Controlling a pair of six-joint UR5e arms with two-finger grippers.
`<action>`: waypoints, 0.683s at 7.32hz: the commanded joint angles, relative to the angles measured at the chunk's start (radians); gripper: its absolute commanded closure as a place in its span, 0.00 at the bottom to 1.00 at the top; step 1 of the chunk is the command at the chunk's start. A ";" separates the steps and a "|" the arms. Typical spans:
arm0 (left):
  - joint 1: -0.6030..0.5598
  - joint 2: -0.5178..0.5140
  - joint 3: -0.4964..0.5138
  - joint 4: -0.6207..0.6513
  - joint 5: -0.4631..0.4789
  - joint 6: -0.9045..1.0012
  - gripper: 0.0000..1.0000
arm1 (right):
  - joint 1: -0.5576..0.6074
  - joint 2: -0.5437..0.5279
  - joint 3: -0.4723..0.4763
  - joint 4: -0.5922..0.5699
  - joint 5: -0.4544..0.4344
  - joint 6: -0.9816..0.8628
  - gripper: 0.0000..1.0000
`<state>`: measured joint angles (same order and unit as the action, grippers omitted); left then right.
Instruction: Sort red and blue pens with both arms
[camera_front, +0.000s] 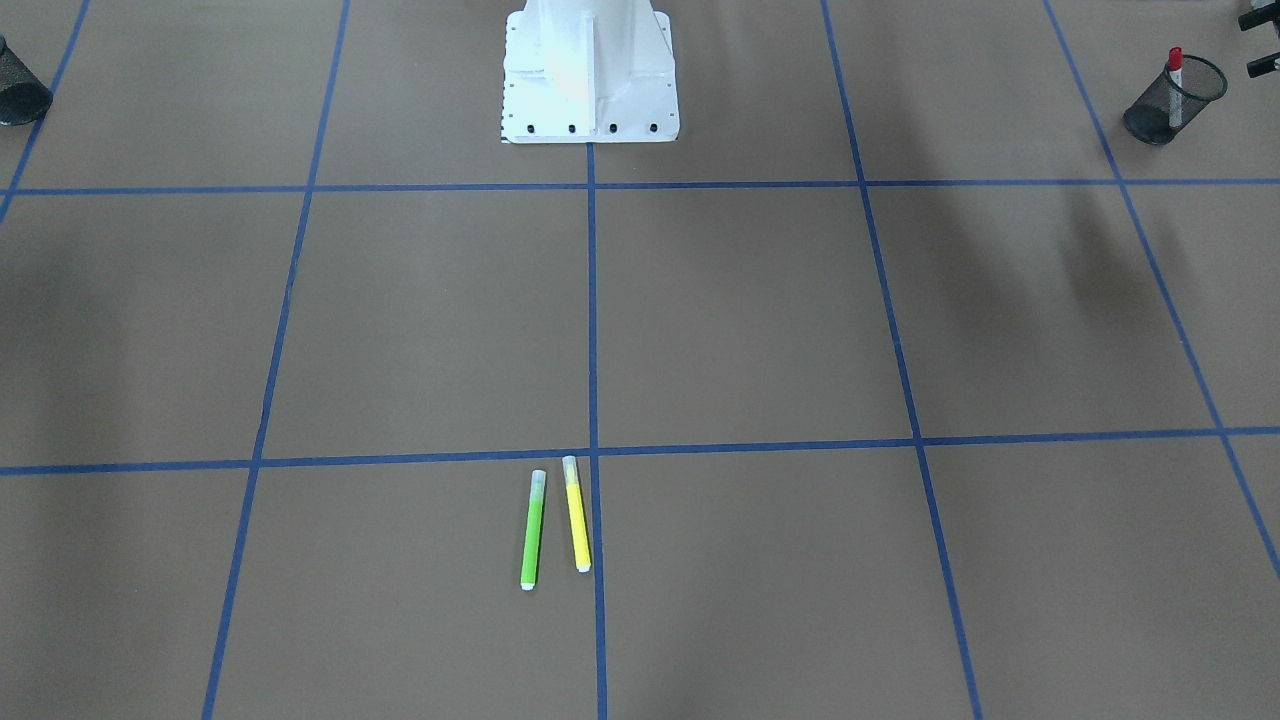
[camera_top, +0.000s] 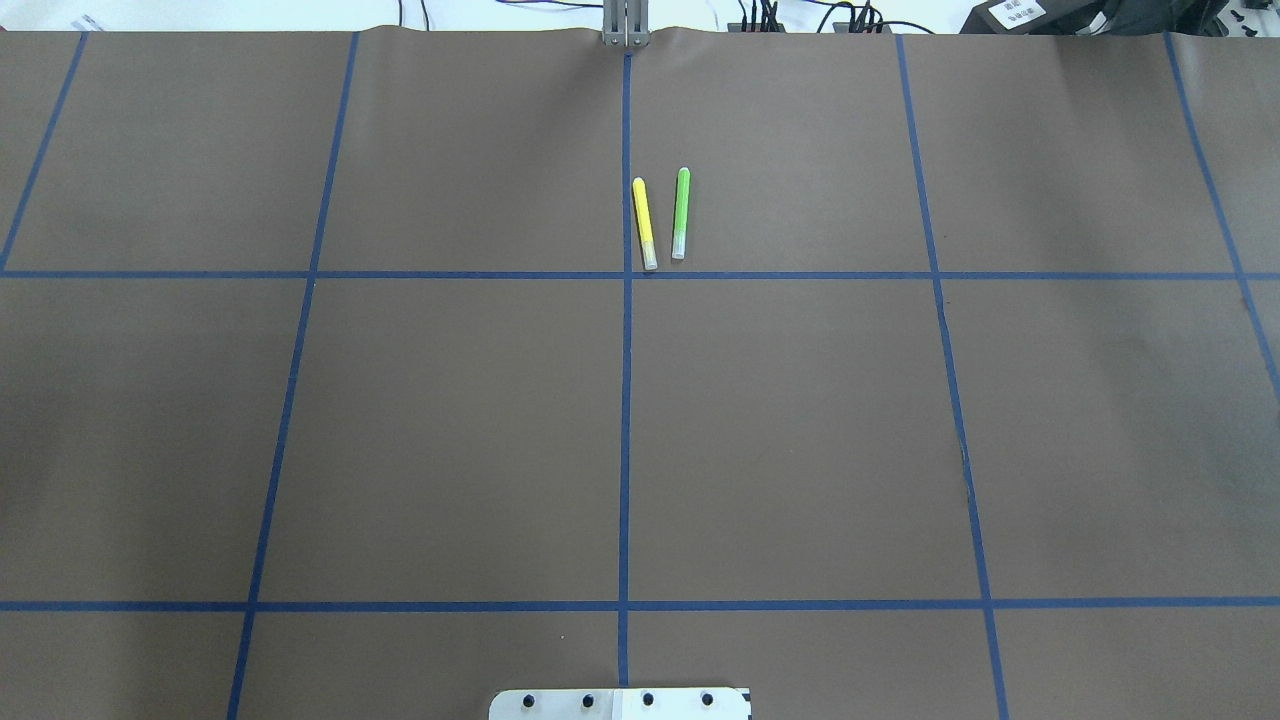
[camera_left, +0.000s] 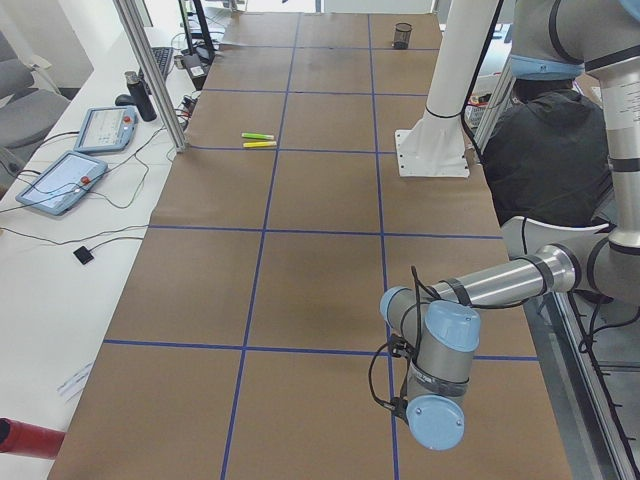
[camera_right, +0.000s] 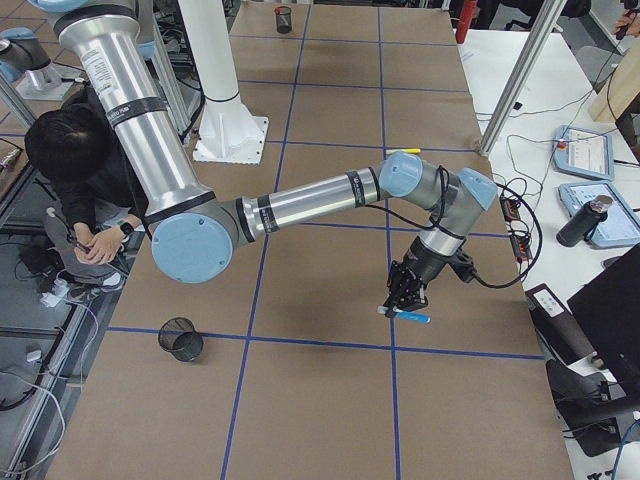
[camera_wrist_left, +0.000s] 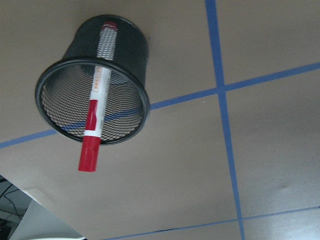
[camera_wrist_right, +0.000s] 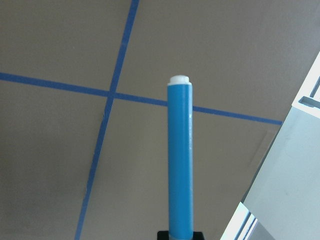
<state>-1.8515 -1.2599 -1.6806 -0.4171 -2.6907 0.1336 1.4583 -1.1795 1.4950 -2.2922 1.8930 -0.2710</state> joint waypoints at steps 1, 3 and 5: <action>0.000 -0.085 -0.008 -0.106 0.000 -0.008 0.00 | 0.002 -0.069 0.063 -0.093 0.014 0.001 1.00; 0.000 -0.188 -0.013 -0.196 0.002 -0.005 0.00 | 0.010 -0.187 0.149 -0.105 0.021 0.000 1.00; 0.000 -0.197 -0.063 -0.435 0.011 -0.006 0.00 | 0.017 -0.324 0.235 -0.150 0.082 -0.023 1.00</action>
<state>-1.8515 -1.4458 -1.7100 -0.7106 -2.6838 0.1295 1.4707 -1.4050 1.6612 -2.4239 1.9377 -0.2793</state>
